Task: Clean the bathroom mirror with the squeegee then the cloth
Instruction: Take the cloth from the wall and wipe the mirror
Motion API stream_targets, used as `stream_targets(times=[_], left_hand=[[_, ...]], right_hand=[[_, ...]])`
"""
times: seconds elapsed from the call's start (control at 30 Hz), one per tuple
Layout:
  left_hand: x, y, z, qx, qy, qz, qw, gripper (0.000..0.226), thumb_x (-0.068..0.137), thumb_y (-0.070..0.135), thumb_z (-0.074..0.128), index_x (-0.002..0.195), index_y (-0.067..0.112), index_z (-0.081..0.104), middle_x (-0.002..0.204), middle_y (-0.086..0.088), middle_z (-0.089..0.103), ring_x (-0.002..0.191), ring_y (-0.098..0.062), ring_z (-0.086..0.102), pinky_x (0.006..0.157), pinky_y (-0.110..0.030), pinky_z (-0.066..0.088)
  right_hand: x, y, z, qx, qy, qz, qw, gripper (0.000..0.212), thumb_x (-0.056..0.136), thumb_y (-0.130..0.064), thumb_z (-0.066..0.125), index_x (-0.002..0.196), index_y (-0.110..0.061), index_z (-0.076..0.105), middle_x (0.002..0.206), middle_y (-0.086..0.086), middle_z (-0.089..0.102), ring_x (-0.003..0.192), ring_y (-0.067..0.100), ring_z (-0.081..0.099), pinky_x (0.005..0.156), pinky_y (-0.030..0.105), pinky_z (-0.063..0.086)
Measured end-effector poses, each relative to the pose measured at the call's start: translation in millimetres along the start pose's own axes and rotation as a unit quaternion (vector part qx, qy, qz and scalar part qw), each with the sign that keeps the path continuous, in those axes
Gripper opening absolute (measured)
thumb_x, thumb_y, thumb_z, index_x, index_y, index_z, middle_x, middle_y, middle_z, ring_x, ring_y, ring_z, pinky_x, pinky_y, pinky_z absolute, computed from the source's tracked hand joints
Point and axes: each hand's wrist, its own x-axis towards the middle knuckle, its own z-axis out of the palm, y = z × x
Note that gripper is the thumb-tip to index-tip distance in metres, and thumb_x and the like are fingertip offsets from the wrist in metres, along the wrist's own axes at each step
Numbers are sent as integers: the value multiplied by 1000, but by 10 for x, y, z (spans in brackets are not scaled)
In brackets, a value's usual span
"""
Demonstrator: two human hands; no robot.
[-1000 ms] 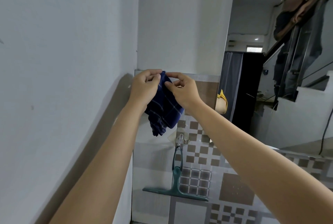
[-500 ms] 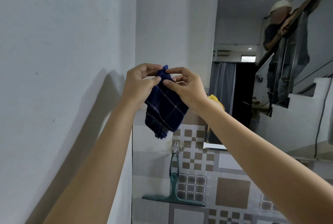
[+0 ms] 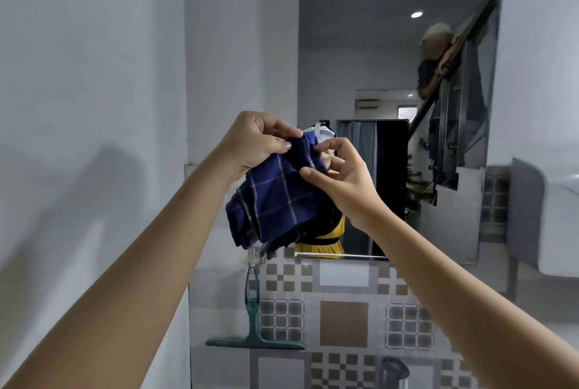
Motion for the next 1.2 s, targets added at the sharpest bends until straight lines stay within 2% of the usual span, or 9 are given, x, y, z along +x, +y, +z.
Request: stream_targets(times=[0.23, 0.47, 0.6, 0.7, 0.87, 0.97, 1.03, 1.1, 1.2], left_hand=[[131, 426, 723, -54, -20, -2, 998, 23, 78, -8, 61, 88, 12, 71, 87, -4, 71, 80, -13, 69, 70, -22, 56], [423, 570, 1356, -100, 42, 27, 994, 16, 78, 2, 66, 90, 11, 71, 89, -4, 71, 84, -19, 68, 78, -30, 56], [662, 402, 1327, 97, 122, 68, 985, 31, 82, 21, 64, 113, 18, 61, 116, 0, 62, 105, -12, 57, 90, -30, 47], [824, 229, 1157, 223, 141, 101, 959, 52, 80, 26, 65, 127, 13, 47, 130, -6, 48, 120, -19, 44, 98, -28, 34], [1074, -109, 930, 372, 143, 92, 912, 87, 68, 30, 77, 136, 4, 30, 145, -15, 30, 133, -31, 27, 110, -42, 23], [1194, -298, 842, 441, 107, 36, 891, 109, 60, 43, 80, 142, 10, 17, 153, -9, 15, 137, -31, 18, 110, -52, 24], [1239, -409, 818, 469, 90, 9, 878, 115, 61, 45, 79, 145, 11, 7, 154, -6, 8, 138, -29, 13, 110, -54, 21], [1264, -511, 794, 495, 76, 4, 866, 119, 62, 47, 77, 145, 12, -1, 155, -3, 0, 139, -26, 8, 111, -55, 20], [1309, -663, 738, 518, 68, 16, 853, 119, 65, 47, 75, 145, 12, -6, 156, 0, -8, 141, -23, 2, 112, -55, 17]], right_hand=[[-260, -360, -757, 68, 3, 33, 997, 32, 89, -5, 64, 115, -21, 56, 100, 14, 71, 86, 24, 70, 71, 33, 60], [-172, -426, -1323, 28, 147, 0, 989, 29, 90, -3, 62, 107, -26, 68, 94, 2, 73, 83, 13, 70, 69, 26, 58], [258, -482, -1724, -20, 312, -1, 950, 29, 86, -9, 64, 107, -29, 68, 103, 1, 70, 92, 14, 68, 79, 26, 57], [744, -735, -2023, -48, 433, -67, 897, 29, 84, -13, 61, 106, -31, 66, 103, -10, 67, 97, 12, 65, 93, 33, 54], [1533, -1230, -2327, -250, 446, -238, 826, 39, 92, -14, 52, 131, -15, 54, 123, -8, 62, 112, 8, 56, 85, -4, 30], [1915, -1226, -2524, -371, 389, -248, 806, 53, 95, -23, 47, 146, -15, 35, 142, 1, 51, 125, 21, 52, 98, 14, 33], [2116, -1081, -2623, -442, 357, -209, 796, 62, 94, -29, 46, 151, -22, 22, 147, 2, 45, 127, 28, 50, 109, 46, 34], [2242, -911, -2685, -510, 313, -176, 782, 69, 92, -34, 45, 152, -29, 13, 153, -1, 35, 134, 27, 42, 107, 70, 21], [2416, -684, -2738, -563, 272, -161, 763, 71, 93, -34, 43, 153, -34, 5, 162, -5, 16, 148, 20, 15, 108, 73, 7]])
